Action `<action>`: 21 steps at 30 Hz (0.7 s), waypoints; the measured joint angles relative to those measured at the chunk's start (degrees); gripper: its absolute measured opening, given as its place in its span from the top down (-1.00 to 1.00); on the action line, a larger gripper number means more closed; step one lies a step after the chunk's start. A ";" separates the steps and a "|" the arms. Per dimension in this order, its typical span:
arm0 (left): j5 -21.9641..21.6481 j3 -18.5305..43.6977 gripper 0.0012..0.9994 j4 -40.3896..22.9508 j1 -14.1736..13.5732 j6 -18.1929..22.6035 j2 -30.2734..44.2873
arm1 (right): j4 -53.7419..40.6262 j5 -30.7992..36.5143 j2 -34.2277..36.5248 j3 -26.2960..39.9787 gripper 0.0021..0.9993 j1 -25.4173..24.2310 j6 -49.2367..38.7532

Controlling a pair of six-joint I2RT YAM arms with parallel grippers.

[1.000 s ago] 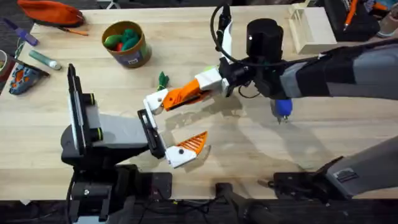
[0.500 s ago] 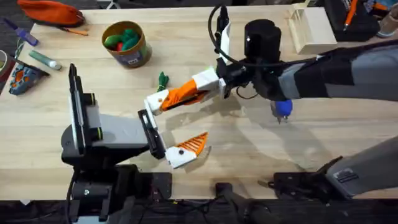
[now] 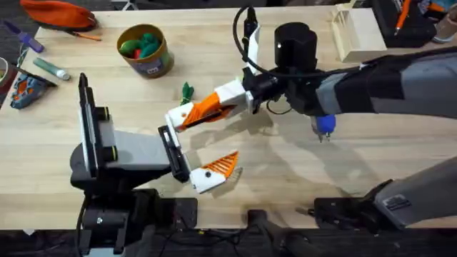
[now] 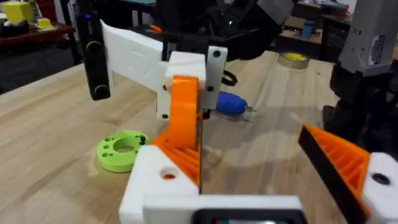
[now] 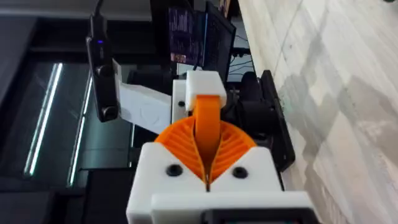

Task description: Pick up the gripper from the table and insert it into the empty holder that is missing its gripper. Then pick up a screw, insert it into the mounting hole, and use the screwdriver to tighten it. Finally, clean up the table by picking up the vegetable and placing it into the bucket.

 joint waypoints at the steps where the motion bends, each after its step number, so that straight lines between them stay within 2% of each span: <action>1: 0.00 0.00 -0.97 0.00 0.00 0.00 0.01 | -0.18 0.01 0.00 0.00 0.99 0.00 0.00; 8: -0.13 0.00 -0.97 0.02 0.09 -0.02 -0.01 | 0.13 0.97 0.00 0.11 0.99 0.76 0.00; 13: -0.42 0.00 -0.97 0.13 0.11 0.71 -0.01 | 6.57 2.63 0.00 -0.93 0.99 1.28 1.83; 14: -0.34 0.00 -0.97 0.11 0.11 0.85 0.00 | 10.18 3.25 0.31 -2.25 0.99 1.33 3.70; 21: -0.42 0.00 -0.97 0.11 0.11 0.85 -0.01 | 10.78 3.67 0.44 -2.38 0.99 1.43 5.21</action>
